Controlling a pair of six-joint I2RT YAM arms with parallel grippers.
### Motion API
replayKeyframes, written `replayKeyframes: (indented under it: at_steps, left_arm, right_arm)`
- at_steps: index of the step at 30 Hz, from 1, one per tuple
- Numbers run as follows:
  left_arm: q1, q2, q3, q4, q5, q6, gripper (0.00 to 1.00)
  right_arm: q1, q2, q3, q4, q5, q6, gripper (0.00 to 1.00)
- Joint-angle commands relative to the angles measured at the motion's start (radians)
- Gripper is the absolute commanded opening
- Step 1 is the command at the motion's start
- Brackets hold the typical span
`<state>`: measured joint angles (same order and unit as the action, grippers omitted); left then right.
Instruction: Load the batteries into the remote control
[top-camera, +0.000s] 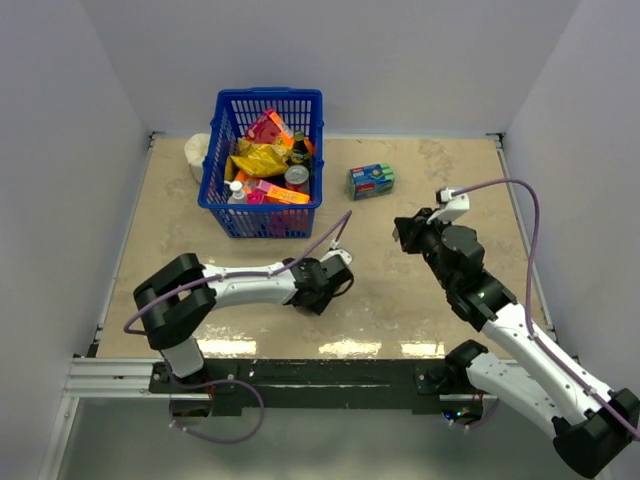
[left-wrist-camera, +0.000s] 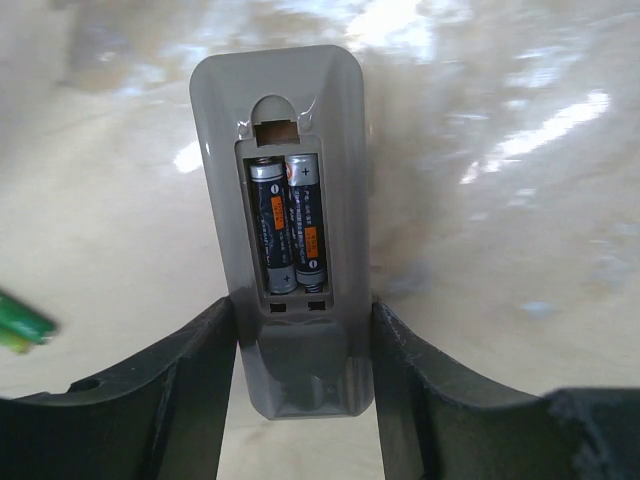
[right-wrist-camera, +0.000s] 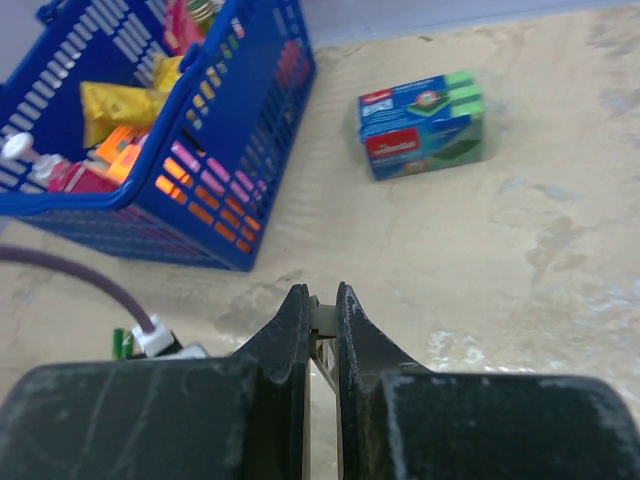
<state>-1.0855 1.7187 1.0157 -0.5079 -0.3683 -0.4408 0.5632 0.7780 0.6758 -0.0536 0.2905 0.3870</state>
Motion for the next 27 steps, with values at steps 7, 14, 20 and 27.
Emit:
replayKeyframes:
  at_steps: [7,14,20,27]
  left_arm:
    - [0.052,-0.154,-0.143,0.167,0.084,0.246,0.26]
    - [0.053,-0.225,-0.229,0.273,0.233,0.318,0.22]
    - [0.053,-0.226,-0.226,0.272,0.236,0.31,0.35]
    - [0.067,-0.309,-0.252,0.276,0.151,0.238,0.73]
  right_arm:
    - [-0.002,0.069,-0.263,0.556,-0.364,0.093,0.0]
    - [-0.003,0.089,-0.424,0.773,-0.404,0.159,0.0]
    - [-0.003,0.158,-0.473,0.9,-0.482,0.176,0.0]
    - [0.013,0.377,-0.522,1.192,-0.593,0.231,0.0]
